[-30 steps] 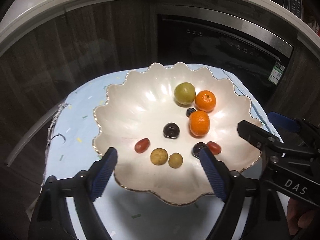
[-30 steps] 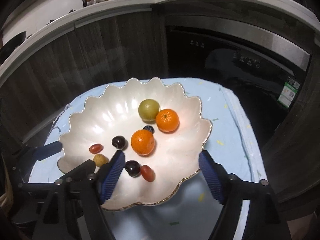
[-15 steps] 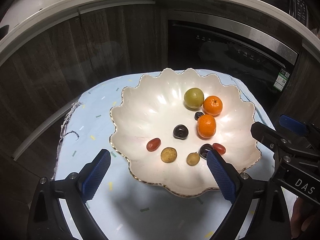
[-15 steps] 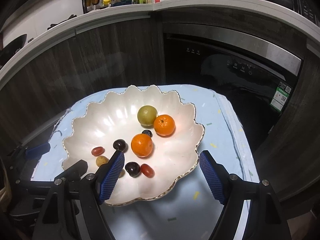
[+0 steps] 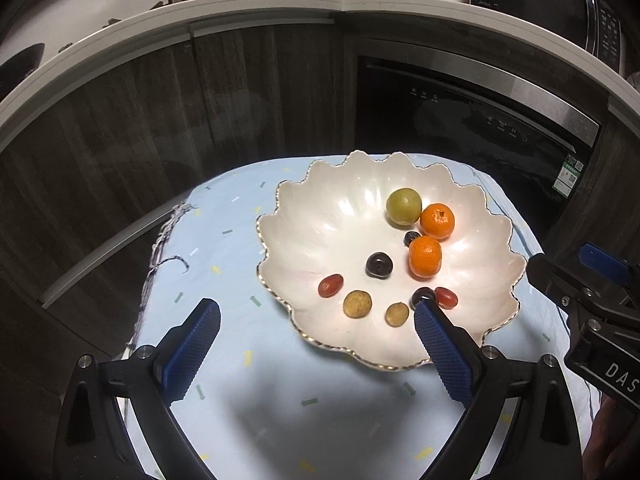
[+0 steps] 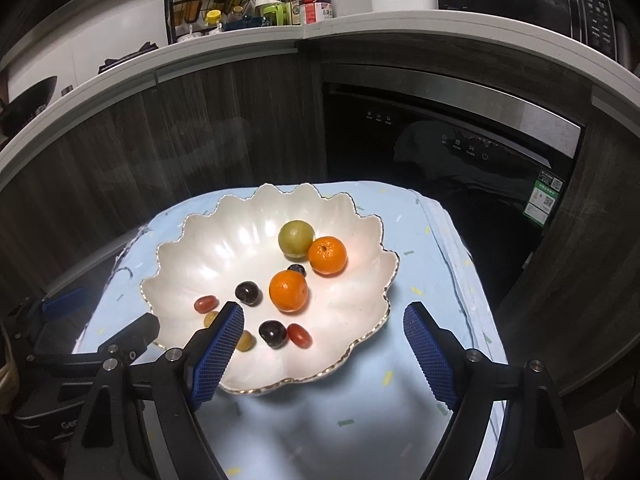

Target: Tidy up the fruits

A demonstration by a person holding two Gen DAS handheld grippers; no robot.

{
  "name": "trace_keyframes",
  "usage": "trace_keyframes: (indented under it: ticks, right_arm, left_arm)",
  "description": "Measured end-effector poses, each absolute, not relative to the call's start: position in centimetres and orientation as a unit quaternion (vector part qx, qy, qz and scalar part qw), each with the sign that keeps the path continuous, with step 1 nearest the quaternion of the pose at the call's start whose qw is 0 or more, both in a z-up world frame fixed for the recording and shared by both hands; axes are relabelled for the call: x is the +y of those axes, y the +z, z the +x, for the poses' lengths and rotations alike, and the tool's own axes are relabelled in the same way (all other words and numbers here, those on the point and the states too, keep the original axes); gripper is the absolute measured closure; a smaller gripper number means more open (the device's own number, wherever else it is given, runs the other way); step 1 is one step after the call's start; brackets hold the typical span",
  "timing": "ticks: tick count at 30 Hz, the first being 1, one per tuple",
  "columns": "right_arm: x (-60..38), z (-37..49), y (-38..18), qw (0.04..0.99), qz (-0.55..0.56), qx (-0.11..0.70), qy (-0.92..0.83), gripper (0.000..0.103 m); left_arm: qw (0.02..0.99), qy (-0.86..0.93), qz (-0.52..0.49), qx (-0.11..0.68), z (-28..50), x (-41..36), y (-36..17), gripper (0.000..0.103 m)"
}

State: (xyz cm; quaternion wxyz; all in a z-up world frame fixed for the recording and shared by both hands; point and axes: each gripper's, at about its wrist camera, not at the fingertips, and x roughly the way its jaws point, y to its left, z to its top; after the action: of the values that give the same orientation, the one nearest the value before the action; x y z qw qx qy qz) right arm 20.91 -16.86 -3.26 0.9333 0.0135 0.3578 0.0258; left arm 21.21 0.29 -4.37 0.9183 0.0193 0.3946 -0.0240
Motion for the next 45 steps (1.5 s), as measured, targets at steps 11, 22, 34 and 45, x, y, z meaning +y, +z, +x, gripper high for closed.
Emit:
trace_keyframes:
  ticks: [11,22,34,45]
  right_arm:
    - [-16.6,18.1,-2.4,0.938,0.01,0.346,0.021,0.02]
    - [-16.1,14.9,-2.0,0.943,0.005,0.333,0.018,0.02]
    - [-15.6,10.8,-2.0,0.952,-0.017,0.306,0.014,0.02]
    - [-15.7,7.5,-1.9,0.963,-0.018,0.269,0.0,0.02]
  left_arm:
    - [0.926,-0.012,0.018,0.377,18.4,1.2,-3.4,0.004]
    - [0.934,-0.006,0.005,0.357,14.9,2.1,-2.9,0.001]
    - [0.944,-0.006,0.001,0.33,11.1,2.6,-2.9,0.0]
    - [0.954,0.003,-0.001,0.298,7.8,3.1,-2.9,0.0]
